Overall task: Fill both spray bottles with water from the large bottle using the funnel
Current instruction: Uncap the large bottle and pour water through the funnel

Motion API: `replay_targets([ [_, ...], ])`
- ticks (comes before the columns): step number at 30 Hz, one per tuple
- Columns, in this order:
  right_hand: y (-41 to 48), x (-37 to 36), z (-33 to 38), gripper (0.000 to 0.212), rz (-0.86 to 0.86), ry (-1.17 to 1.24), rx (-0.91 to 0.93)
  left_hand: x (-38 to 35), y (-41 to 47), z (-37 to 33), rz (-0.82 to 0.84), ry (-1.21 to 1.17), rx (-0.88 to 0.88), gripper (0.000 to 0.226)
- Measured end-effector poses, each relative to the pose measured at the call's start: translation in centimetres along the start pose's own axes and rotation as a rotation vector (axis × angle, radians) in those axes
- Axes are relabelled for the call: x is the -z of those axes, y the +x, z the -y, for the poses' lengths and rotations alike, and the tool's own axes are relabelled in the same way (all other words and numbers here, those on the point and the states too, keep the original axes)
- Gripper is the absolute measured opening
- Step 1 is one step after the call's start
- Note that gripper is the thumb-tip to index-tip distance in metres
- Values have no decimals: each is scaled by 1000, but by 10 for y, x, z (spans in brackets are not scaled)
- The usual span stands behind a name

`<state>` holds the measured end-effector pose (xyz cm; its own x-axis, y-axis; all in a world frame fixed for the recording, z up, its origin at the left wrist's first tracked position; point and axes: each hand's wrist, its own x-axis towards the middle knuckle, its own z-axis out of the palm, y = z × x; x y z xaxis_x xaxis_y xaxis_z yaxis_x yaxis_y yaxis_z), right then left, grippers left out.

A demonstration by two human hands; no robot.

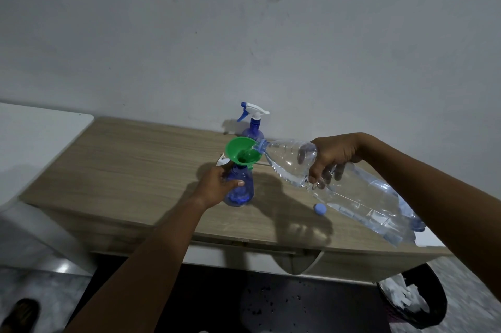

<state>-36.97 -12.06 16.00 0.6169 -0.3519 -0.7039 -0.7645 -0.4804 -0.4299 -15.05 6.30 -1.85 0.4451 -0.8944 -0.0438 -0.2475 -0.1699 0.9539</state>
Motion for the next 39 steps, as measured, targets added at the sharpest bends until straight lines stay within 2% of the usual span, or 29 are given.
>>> replay_targets([
  [3, -1, 0, 1, 73, 7, -10, 0, 0, 1, 2, -8, 6, -5, 46],
  [9, -1, 1, 1, 74, 6, -11, 1, 0, 2, 2, 2, -10, -16, 50],
  [13, 0, 0, 0, 59, 1, -16, -8, 1, 2, 5, -5, -6, -10, 51],
  [17, 2, 1, 0, 61, 3, -20, -7, 1, 3, 6, -6, -5, -7, 49],
  [21, 2, 1, -1, 50, -10, -20, -7, 0, 3, 6, -9, -9, -11, 47],
  [39, 4, -1, -1, 54, -7, -10, -8, 0, 2, 4, -11, -10, -12, 46],
])
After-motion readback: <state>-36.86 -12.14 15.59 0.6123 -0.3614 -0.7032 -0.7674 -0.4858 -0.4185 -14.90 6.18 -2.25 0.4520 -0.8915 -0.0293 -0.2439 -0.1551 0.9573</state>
